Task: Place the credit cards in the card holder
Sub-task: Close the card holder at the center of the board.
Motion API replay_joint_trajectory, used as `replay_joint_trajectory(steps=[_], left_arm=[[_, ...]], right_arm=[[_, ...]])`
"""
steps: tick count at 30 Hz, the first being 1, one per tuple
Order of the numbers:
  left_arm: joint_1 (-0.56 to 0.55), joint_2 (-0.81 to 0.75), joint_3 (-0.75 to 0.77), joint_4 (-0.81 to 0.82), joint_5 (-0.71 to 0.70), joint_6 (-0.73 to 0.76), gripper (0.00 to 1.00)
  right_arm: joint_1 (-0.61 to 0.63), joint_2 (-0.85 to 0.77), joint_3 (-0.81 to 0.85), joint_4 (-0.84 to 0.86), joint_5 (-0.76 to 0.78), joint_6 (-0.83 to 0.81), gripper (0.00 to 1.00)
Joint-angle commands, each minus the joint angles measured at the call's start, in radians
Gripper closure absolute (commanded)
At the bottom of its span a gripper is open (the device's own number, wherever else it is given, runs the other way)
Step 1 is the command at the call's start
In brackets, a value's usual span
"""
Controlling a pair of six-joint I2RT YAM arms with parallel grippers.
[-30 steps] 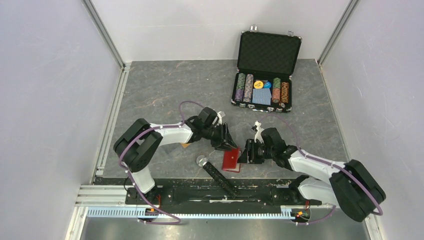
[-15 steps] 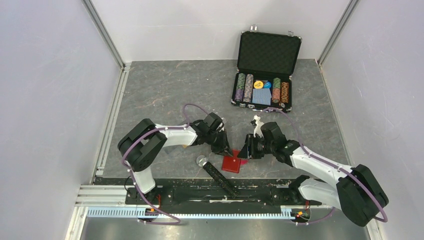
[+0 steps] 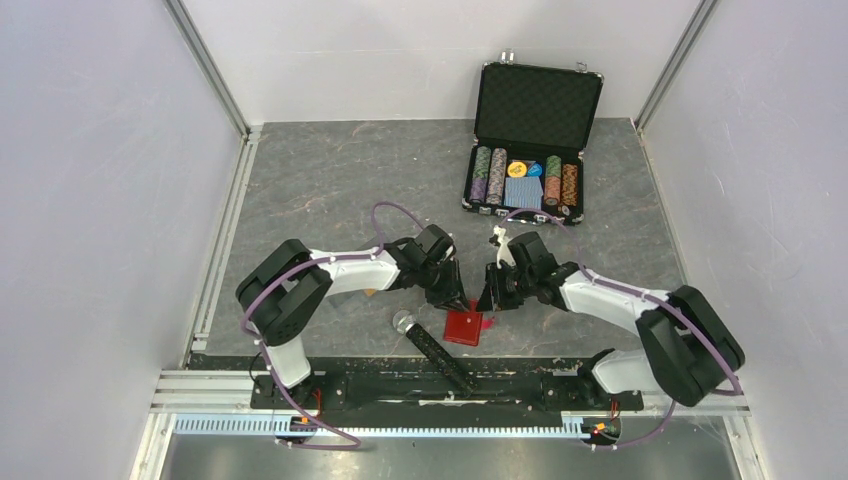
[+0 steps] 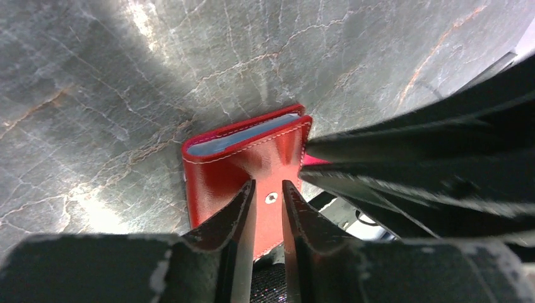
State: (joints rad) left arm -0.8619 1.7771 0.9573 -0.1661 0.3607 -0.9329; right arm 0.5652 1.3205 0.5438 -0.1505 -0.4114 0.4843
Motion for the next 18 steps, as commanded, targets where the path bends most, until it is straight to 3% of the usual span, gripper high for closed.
replay_joint_trajectory(steps=[1,10,18], left_arm=[[-0.001,-0.058,-0.021,0.059,-0.014,0.023,0.69],[-0.048,-0.115,-0.084,0.192,0.052,0.007,0.58],[-0.127,-0.072,-0.026,0.261,0.011,0.000,0.57]], right_arm=[[-0.014,0.073,0.045,0.031,0.015,-0.060,0.81],[-0.047,0.132,0.062,0.067,0.014,-0.068,0.86],[-0.051,0.140,0.050,0.078,-0.007,-0.059,0.86]])
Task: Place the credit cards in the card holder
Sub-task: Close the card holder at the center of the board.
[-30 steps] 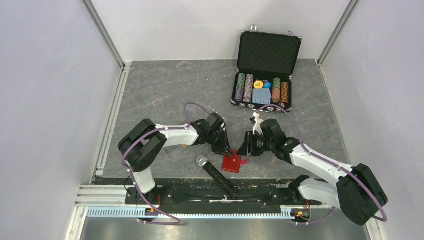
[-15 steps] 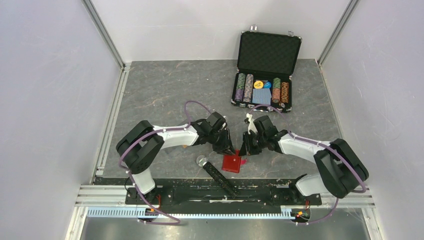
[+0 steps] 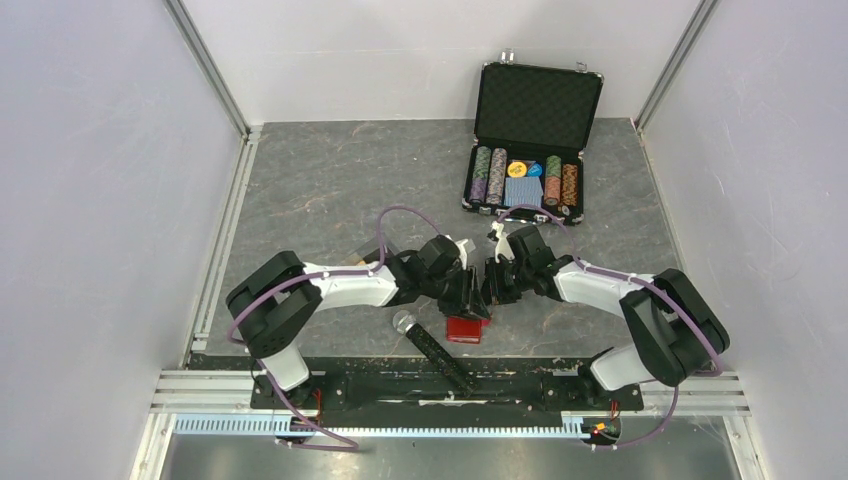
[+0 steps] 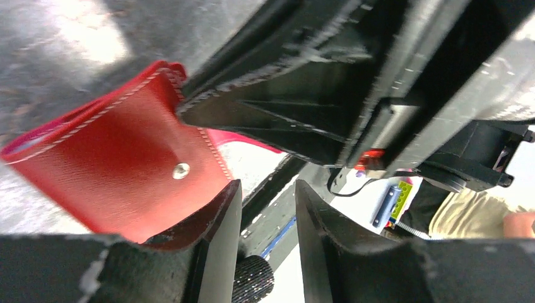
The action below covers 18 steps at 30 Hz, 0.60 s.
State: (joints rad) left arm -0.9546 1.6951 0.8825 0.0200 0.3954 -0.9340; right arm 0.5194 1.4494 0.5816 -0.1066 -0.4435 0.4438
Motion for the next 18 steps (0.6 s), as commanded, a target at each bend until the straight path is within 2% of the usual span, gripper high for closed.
replay_joint_trajectory(steps=[1,6,10,14,18], left_arm=[[-0.043,0.011,0.055,0.070,-0.044,0.001,0.57],[-0.075,0.034,0.105,-0.043,-0.150,0.018,0.58],[-0.097,0.063,0.136,-0.072,-0.184,0.021,0.59],[-0.117,0.095,0.190,-0.180,-0.265,0.036,0.65],[-0.123,0.091,0.190,-0.203,-0.313,0.024,0.76]], right_arm=[[-0.006,0.009,0.011,0.037,0.024,-0.018,0.86],[-0.008,0.015,0.007,0.045,0.017,-0.011,0.86],[-0.008,0.019,0.000,0.055,0.012,-0.007,0.86],[-0.007,0.017,-0.003,0.056,0.011,-0.004,0.86],[-0.007,0.017,-0.003,0.056,0.008,-0.004,0.86]])
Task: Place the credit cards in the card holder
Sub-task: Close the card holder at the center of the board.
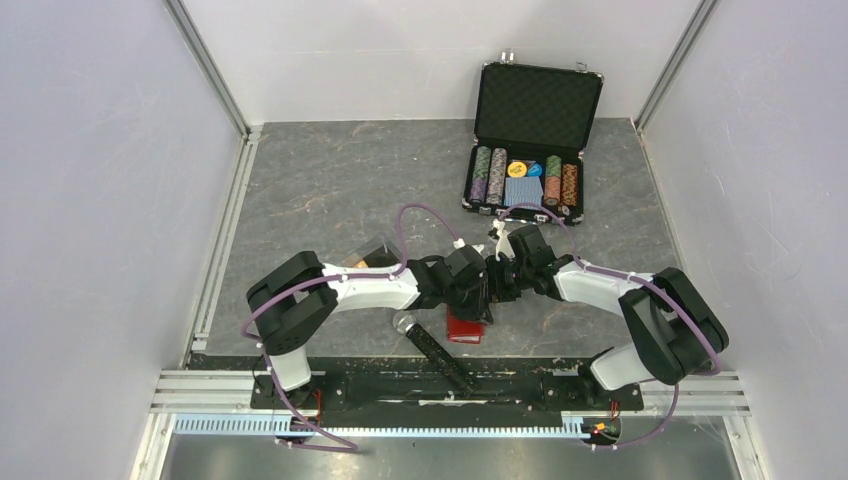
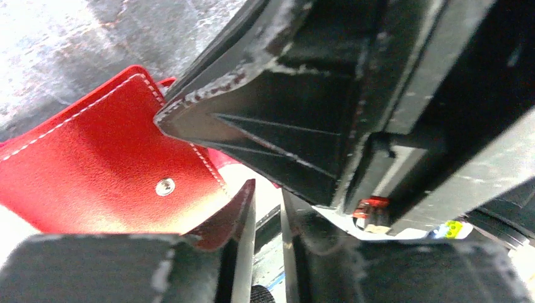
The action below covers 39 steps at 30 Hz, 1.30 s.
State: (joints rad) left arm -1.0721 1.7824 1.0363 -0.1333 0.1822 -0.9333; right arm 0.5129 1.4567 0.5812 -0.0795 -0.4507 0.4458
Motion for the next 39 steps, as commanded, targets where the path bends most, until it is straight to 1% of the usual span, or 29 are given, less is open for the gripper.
replay_joint_trajectory(steps=[1,5,6,12,18,29,33,39], left_arm=[[-0.005,0.000,0.036,-0.052,-0.106,0.022,0.80],[-0.007,-0.021,0.032,-0.066,-0.129,0.019,0.96],[-0.008,-0.031,0.029,-0.068,-0.133,0.021,0.98],[-0.007,-0.080,0.017,-0.067,-0.147,0.016,0.98],[-0.004,-0.132,-0.033,-0.023,-0.152,-0.021,0.98],[0.006,-0.158,-0.102,0.013,-0.145,-0.070,0.98],[0.007,-0.179,-0.129,0.016,-0.163,-0.084,0.98],[0.034,-0.190,-0.196,0.067,-0.138,-0.101,0.98]], right_arm=[[-0.001,0.008,-0.004,0.030,0.016,-0.005,0.86],[-0.001,0.004,-0.007,0.029,0.018,-0.004,0.86],[-0.001,0.001,-0.007,0.029,0.017,-0.004,0.86],[-0.001,-0.008,-0.007,0.027,0.017,0.000,0.86],[-0.001,-0.029,-0.012,0.024,0.015,0.006,0.86],[-0.001,-0.053,-0.018,0.024,0.017,0.015,0.86],[-0.001,-0.055,-0.017,0.026,0.016,0.017,0.86],[-0.001,-0.065,-0.024,0.025,0.013,0.019,0.86]])
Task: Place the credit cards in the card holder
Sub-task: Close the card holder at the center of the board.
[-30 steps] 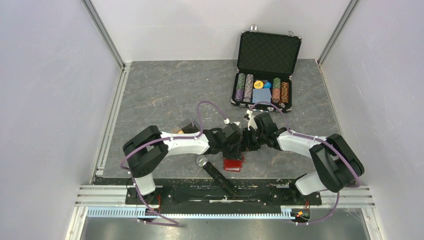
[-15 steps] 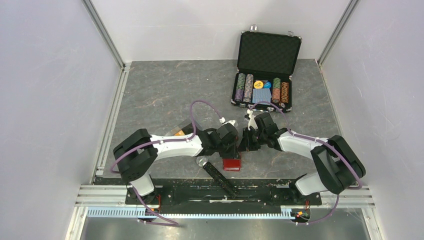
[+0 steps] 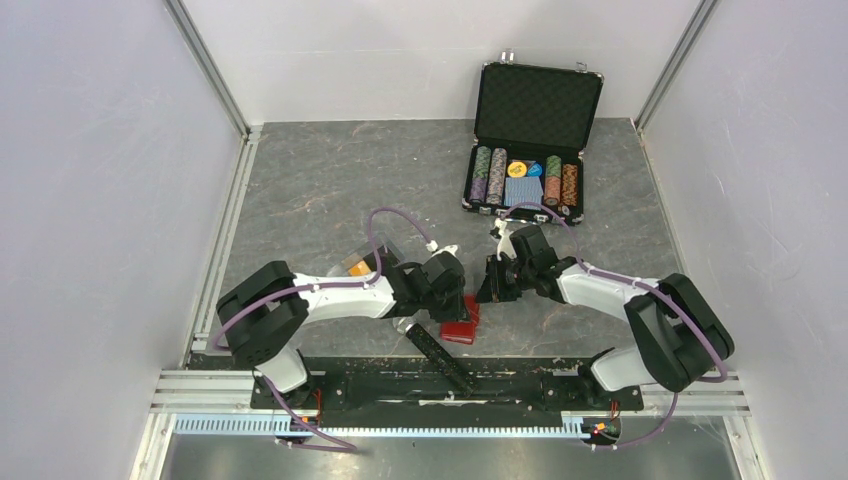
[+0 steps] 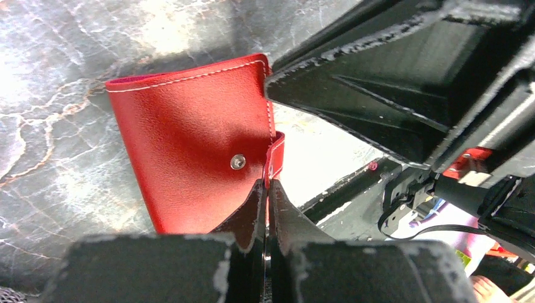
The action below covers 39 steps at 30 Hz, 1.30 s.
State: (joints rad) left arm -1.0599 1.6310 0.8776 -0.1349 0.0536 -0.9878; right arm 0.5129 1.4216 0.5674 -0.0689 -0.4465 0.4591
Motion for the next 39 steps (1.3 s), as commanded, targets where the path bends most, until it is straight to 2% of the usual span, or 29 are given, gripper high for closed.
replay_joint_trajectory(steps=[1,15,23,29,39], left_arm=[[0.025,-0.036,-0.042,0.088,0.003,-0.038,0.98],[0.059,0.004,-0.037,0.072,0.057,0.046,0.98],[0.059,0.018,-0.035,0.111,0.110,0.053,0.98],[0.058,0.000,-0.039,0.101,0.095,0.057,0.98],[0.108,-0.032,-0.083,0.108,0.105,0.051,0.98]], right_arm=[[-0.001,-0.033,-0.011,0.016,0.007,0.005,0.86],[-0.001,-0.091,-0.018,0.060,-0.032,0.018,0.89],[0.015,0.033,0.031,0.162,-0.116,0.047,0.94],[0.040,0.129,0.061,0.128,-0.068,0.033,0.98],[0.050,0.124,0.022,0.102,-0.008,0.026,1.00]])
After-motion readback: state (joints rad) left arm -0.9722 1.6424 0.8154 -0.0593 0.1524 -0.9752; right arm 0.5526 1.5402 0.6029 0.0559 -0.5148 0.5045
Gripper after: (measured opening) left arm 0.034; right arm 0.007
